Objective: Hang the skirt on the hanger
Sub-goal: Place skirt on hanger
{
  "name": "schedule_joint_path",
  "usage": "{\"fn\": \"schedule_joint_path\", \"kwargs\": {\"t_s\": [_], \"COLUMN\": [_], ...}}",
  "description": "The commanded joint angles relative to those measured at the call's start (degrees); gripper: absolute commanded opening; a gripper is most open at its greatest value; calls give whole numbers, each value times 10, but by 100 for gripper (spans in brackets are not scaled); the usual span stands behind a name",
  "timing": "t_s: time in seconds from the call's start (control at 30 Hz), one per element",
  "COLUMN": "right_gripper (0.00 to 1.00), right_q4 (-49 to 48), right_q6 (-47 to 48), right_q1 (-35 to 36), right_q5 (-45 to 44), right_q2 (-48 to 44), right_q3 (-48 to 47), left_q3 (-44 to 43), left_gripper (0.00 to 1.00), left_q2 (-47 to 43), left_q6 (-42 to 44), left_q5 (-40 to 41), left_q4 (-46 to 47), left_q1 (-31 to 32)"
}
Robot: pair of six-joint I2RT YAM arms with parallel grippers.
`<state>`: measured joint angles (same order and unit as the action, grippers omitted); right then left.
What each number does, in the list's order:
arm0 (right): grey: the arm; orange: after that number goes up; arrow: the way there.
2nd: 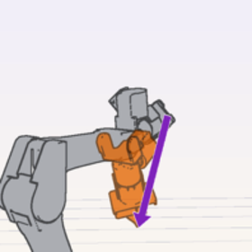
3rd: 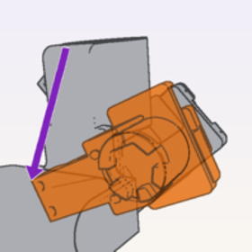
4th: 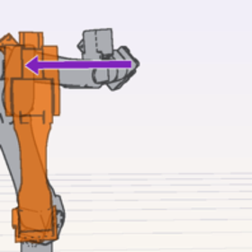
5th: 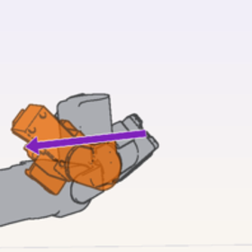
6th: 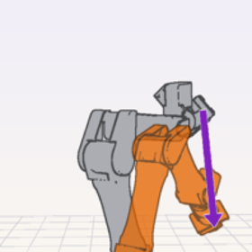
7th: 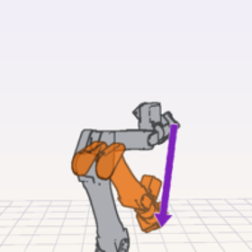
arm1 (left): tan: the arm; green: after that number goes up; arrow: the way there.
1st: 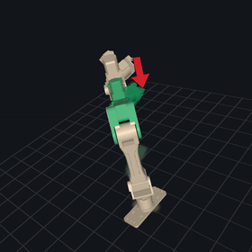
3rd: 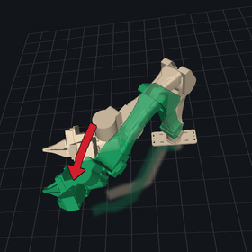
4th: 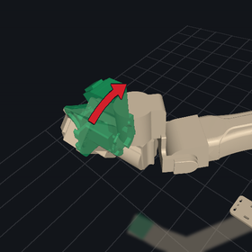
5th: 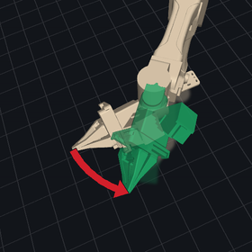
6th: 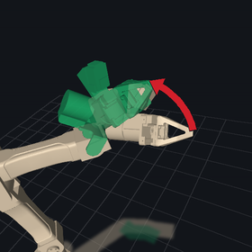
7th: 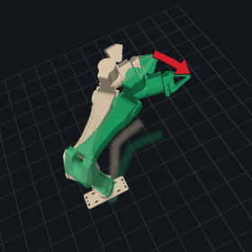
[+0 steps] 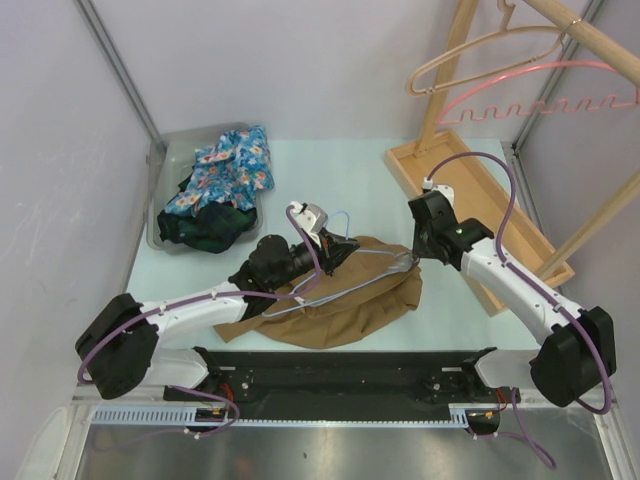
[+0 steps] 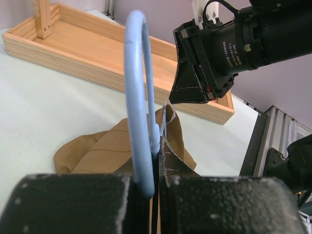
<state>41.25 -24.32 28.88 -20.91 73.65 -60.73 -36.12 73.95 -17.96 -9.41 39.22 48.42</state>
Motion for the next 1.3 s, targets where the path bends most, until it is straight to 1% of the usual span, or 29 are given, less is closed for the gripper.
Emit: {"fn": "schedule_joint_path", "kwargs": {"t_s": [0.0, 0.03, 0.07, 0.23, 0.27, 0.53, 0.73, 0.87, 1.0, 1.1, 1.13, 1.2, 1.23, 1.27], "right_gripper": [20, 18, 13, 7, 0, 0, 0, 0, 0, 0, 7, 21, 27, 30], "right_q4": [-30, -35, -39, -51, -51, -34, -39, -44, -43, -29, -15, 0, 12, 15], "right_q6": [13, 14, 14, 10, 9, 5, 5, 5, 4, 0, -3, -7, -7, -6], "right_q1": [3, 3, 2, -1, -1, 2, 2, 2, 2, 1, 1, -1, -1, -1], "right_q5": [8, 10, 13, 31, 30, 23, 50, 84, 98, 73, 46, 17, 12, 10], "right_q2": [9, 10, 10, 18, 18, -3, -32, -32, -26, -29, -26, -25, -23, -21], "right_q3": [1, 2, 3, 7, 7, 7, 7, 7, 7, 6, 7, 6, 8, 8], "left_q3": [-26, -26, -26, -26, -26, -26, -25, -26, -26, -25, -25, -26, -26, -26], "left_gripper": [0, 0, 0, 0, 0, 0, 0, 0, 0, 0, 0, 0, 0, 0], "left_q2": [1, 2, 1, 1, 1, 1, 4, 1, 1, 2, 2, 5, 4, 6], "left_q6": [-3, -3, -3, -5, -5, -6, -14, -20, -23, -22, -22, -19, -18, -18], "left_q5": [-9, -9, -9, -11, -11, -14, -28, -34, -33, -32, -31, -25, -23, -21], "left_q4": [18, 18, 18, 20, 20, 21, 34, 39, 40, 38, 37, 33, 32, 32], "left_q1": [4, 4, 4, 5, 4, 5, 4, 4, 4, 4, 4, 4, 5, 5]}}
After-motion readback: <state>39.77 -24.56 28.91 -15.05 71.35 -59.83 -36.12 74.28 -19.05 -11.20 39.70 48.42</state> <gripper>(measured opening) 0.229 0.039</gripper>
